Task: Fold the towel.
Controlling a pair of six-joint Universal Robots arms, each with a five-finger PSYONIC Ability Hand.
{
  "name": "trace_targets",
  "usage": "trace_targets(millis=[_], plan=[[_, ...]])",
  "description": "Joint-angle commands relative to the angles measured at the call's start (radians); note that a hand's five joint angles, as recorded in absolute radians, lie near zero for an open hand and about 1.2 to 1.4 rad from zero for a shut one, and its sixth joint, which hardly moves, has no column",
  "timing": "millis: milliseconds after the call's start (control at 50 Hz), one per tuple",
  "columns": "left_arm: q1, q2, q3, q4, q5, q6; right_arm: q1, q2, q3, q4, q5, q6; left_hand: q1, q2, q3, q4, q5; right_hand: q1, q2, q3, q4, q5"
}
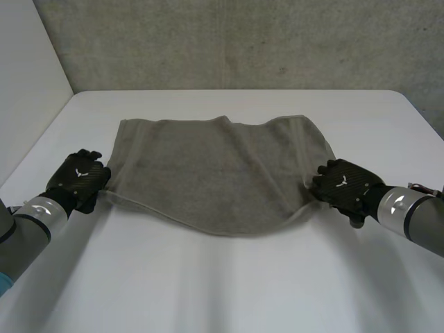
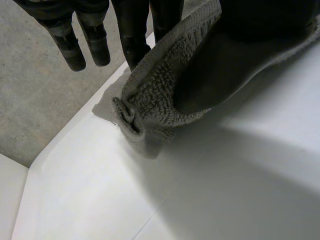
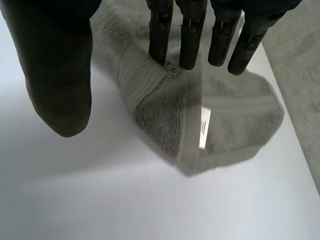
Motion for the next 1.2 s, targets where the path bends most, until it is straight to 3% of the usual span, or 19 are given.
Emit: trace_targets(millis=[20,140,340,700,960,1200], plan=[[-0.002,0.000,-0.002,0.000,0.000,0.000,0.058,0.022,-0.002,-0.103,0.001,0.093,0.090,0.081,-0.045,-0.056,0.075,-0.011,0.006,-0.033,-0.053,-0.011],[-0.005,-0.002,-0.003,0.000,-0.002,0.001,0.112,0.027,-0.009,-0.161,0.010,0.167,0.090,0.081,-0.045,-0.056,0.075,-0.020,-0.003,-0.033,-0.053,-0.019],[-0.007,-0.002,-0.005,0.000,0.000,0.002,0.152,0.068,-0.031,-0.170,0.050,0.160,0.090,0.081,-0.045,-0.056,0.075,-0.014,0.003,-0.033,-0.053,-0.014],[-0.008,0.000,-0.006,0.000,0.002,0.002,0.147,0.143,-0.035,-0.170,0.054,0.046,0.090,0.081,-0.045,-0.056,0.075,0.018,0.036,-0.033,-0.053,0.019],[-0.007,0.000,-0.005,0.000,0.000,0.002,0.112,0.113,-0.005,-0.164,0.051,0.045,0.090,0.081,-0.045,-0.056,0.075,0.262,0.279,-0.033,-0.053,0.262],[-0.007,0.000,-0.005,0.002,0.000,0.002,0.061,0.108,0.034,-0.160,0.039,0.041,0.090,0.081,-0.045,-0.056,0.075,0.203,0.220,-0.033,-0.053,0.204]])
